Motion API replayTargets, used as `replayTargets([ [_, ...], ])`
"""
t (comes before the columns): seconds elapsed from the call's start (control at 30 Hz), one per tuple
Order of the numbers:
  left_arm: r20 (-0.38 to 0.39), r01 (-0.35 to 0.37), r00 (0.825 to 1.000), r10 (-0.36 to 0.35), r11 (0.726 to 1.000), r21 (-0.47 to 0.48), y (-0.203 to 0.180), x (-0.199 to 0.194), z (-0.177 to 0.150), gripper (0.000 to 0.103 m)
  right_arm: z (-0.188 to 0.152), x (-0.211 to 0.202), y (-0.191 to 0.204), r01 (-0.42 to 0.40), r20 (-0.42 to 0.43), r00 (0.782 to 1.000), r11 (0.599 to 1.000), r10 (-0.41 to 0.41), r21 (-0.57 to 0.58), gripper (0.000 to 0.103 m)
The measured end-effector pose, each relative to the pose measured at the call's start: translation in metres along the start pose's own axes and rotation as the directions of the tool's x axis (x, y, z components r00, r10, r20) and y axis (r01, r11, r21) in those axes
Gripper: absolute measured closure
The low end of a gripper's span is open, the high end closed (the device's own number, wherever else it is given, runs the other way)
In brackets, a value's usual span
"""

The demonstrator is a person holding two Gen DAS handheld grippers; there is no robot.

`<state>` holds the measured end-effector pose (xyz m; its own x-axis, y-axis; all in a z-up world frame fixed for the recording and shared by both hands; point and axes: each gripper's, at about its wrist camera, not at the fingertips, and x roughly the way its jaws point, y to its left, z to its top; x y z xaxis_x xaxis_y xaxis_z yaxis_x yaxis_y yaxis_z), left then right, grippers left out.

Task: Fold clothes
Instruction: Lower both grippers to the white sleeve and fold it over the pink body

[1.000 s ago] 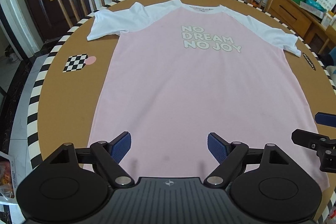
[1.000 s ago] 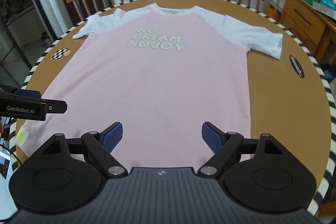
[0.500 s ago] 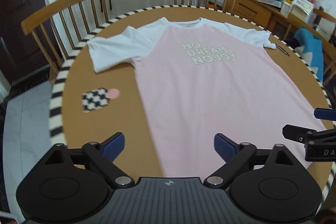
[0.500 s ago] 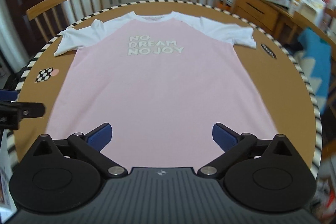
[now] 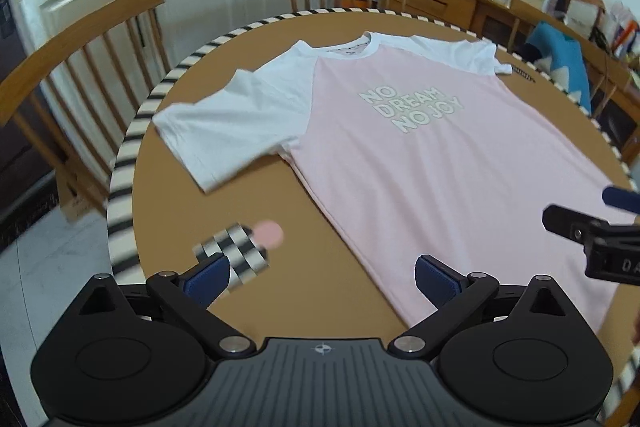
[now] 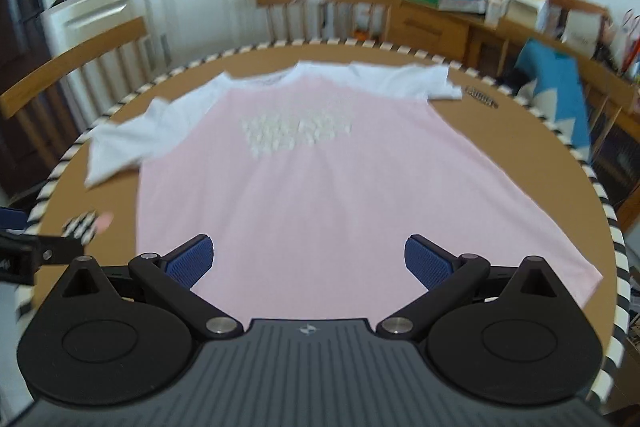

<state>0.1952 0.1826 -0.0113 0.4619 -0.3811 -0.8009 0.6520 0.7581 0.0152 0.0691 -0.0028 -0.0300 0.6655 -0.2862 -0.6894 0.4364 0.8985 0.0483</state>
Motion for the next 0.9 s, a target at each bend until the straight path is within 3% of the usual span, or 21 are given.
replayTargets([
  [0.2,-0.029,0.053,0.998,-0.05,0.993,0.107,0.055,0.031,0.026,0.002,0.015,0.04,0.06,-0.051,-0.069,0.996,0.997,0.054,0.056,0.006],
  [0.27,-0.032,0.05,0.998,-0.047,0.992,0.118,0.074,0.04,0.033,0.002,0.023,0.048,0.081,-0.037,-0.085,0.996,0.999,0.04,0.03,0.013],
  [0.37,-0.03,0.112,0.994,-0.109,0.984,0.141,0.101,0.054,0.046,0.002,0.031,0.051,0.105,-0.028,-0.064,0.997,0.999,0.03,0.036,0.021],
  [0.43,-0.014,0.163,0.986,-0.163,0.968,0.19,0.116,0.064,0.056,0.002,0.034,0.057,0.117,-0.014,-0.063,0.998,0.997,0.019,0.08,0.037],
  [0.5,-0.009,0.206,0.977,-0.211,0.942,0.264,0.131,0.077,0.066,0.002,0.035,0.066,0.127,-0.015,-0.085,0.996,0.986,0.029,0.169,0.055],
  [0.57,-0.01,0.251,0.965,-0.263,0.908,0.335,0.147,0.09,0.077,0.004,0.035,0.074,0.141,-0.004,-0.101,0.994,0.968,0.03,0.25,0.055],
  [0.77,-0.029,0.385,0.905,-0.425,0.787,0.483,0.208,0.128,0.119,0.017,0.039,0.082,0.2,0.119,-0.081,0.992,0.92,-0.095,0.373,0.055],
  [0.83,-0.076,0.418,0.893,-0.443,0.757,0.502,0.224,0.144,0.13,0.026,0.039,0.089,0.217,0.135,-0.082,0.99,0.891,-0.111,0.434,0.058],
  [0.9,-0.148,0.468,0.874,-0.463,0.717,0.517,0.235,0.162,0.137,0.043,0.038,0.098,0.232,0.162,-0.094,0.987,0.862,-0.133,0.481,0.062],
])
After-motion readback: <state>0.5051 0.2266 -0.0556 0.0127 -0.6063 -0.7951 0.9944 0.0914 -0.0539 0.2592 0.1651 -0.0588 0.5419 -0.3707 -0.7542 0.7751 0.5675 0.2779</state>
